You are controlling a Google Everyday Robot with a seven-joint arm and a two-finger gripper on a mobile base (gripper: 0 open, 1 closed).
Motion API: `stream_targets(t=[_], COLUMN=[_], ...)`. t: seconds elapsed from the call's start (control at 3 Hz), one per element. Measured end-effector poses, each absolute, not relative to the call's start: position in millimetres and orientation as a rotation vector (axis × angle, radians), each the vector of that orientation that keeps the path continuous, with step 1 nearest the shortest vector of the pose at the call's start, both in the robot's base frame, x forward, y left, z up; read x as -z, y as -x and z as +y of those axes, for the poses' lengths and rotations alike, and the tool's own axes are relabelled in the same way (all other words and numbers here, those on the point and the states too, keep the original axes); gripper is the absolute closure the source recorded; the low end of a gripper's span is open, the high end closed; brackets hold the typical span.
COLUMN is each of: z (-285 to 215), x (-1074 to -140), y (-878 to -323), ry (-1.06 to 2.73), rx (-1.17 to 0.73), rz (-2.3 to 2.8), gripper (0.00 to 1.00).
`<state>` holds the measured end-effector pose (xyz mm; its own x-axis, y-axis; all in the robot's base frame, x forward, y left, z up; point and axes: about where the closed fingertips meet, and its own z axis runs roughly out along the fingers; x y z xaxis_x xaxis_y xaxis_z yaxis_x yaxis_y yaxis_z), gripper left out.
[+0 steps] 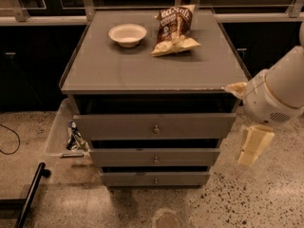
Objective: Open top drawer
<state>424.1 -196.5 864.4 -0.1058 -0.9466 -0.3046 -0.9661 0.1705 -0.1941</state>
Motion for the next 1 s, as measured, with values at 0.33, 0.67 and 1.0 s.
stream_targets(t=[0.33, 0.67, 1.0], z=[-194, -195, -197], x=[-825, -798, -777], y=[-435, -452, -475], ry=[1.861, 1.887, 1.922], rx=[-0.082, -0.044, 0.021], rz=[2.024, 1.913, 1.793], gripper=[0.0, 0.0, 0.0])
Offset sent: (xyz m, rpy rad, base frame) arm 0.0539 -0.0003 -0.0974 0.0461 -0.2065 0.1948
